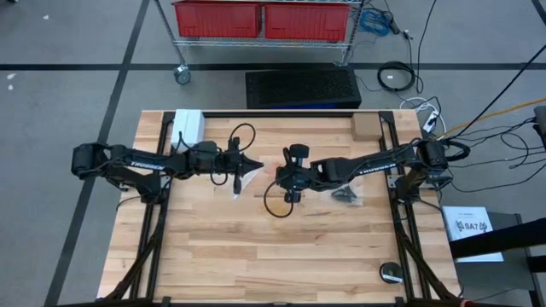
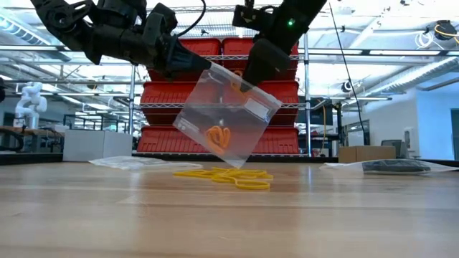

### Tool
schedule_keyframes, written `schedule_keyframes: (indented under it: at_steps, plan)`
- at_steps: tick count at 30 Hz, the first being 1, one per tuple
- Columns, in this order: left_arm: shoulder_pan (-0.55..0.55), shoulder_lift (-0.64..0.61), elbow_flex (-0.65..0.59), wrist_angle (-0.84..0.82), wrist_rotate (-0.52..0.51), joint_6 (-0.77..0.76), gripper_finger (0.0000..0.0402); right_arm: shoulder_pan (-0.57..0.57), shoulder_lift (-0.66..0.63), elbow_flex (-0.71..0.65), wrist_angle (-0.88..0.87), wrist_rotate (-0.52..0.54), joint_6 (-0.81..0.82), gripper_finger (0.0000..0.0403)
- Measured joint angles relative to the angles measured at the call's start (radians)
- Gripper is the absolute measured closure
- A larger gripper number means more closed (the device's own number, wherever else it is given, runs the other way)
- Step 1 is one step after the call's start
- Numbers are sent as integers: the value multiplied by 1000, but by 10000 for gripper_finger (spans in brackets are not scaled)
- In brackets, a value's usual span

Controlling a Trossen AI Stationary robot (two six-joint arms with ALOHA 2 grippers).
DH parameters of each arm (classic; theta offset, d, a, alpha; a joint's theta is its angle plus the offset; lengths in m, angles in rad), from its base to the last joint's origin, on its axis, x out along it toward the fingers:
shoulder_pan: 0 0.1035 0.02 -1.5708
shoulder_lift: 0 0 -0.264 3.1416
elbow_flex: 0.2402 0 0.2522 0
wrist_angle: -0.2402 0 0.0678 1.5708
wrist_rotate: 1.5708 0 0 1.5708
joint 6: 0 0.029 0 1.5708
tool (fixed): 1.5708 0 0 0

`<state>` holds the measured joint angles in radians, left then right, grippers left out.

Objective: Sort rubber bands
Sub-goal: Put the orange rubber band into the transparent zip bag, then close the center transparent zip bag

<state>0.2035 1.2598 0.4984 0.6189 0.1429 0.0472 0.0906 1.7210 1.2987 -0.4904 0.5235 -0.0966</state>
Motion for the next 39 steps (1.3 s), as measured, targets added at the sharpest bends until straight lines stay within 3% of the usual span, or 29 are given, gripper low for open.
schedule_keyframes:
  at_steps: [10,16,23,32,39]
  plan:
    - [0,0,0,-8,2,-5,402,15,-8,14,-28,-65,64,297]
    - [0,0,0,-8,1,-5,401,20,-9,113,-129,-66,78,274]
    - [0,0,0,-24,-9,11,402,35,-11,225,-213,-50,70,272]
    - [0,0,0,-26,-15,12,401,42,-11,269,-378,-38,111,275]
    - [0,0,0,-27,-16,13,401,47,-10,224,-497,22,210,323]
